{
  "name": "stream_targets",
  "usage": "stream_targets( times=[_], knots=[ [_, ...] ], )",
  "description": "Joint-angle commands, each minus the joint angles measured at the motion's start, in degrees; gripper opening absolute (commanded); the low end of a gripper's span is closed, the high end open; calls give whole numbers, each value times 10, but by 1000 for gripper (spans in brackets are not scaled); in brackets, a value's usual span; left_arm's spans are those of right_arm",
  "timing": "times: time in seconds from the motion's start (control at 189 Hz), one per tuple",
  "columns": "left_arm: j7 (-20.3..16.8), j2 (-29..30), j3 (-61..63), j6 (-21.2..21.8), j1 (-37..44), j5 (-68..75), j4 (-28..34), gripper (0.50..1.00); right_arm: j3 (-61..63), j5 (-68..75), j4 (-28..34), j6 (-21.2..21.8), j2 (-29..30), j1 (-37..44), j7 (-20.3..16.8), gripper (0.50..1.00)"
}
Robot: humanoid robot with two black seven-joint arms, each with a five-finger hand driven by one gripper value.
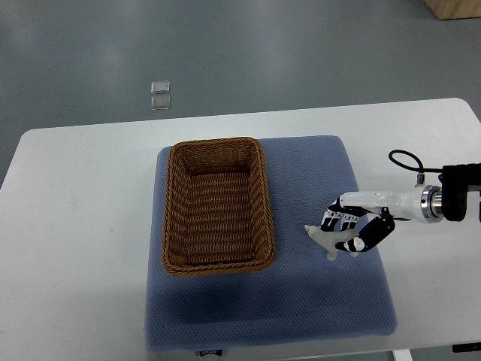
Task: Place white bear in brown basket with right hand
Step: 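Lift the held bear up off the pad with the right hand, then carry the bear over the brown basket and lower it inside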
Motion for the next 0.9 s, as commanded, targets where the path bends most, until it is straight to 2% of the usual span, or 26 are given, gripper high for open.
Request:
stream_targets(
  times=[0.0, 0.28, 0.37, 0.539, 0.618, 0.713, 0.892],
  knots=[
    [0, 0, 0, 0, 0, 0, 1, 1000, 30, 3, 0, 36, -26, 31, -1, 500],
    [0, 0, 1, 0, 0, 0, 0, 1000, 44, 6, -1, 190, -125, 193, -20, 500],
    [0, 0, 1, 0, 0, 1, -1, 1000, 44, 6, -1, 214, -139, 227, -28, 500],
    [0, 0, 1, 0, 0, 1, -3, 1000, 44, 6, -1, 215, -130, 235, -31, 500],
    [0, 0, 2, 0, 0, 1, -3, 1000, 44, 7, -6, 206, -102, 235, -34, 500],
    [0, 0, 2, 0, 0, 1, -2, 1000, 44, 12, -32, 185, -39, 249, -53, 500],
    [0, 0, 2, 0, 0, 1, -1, 1000, 43, 75, -154, 169, 126, 261, -58, 500]
  ],
)
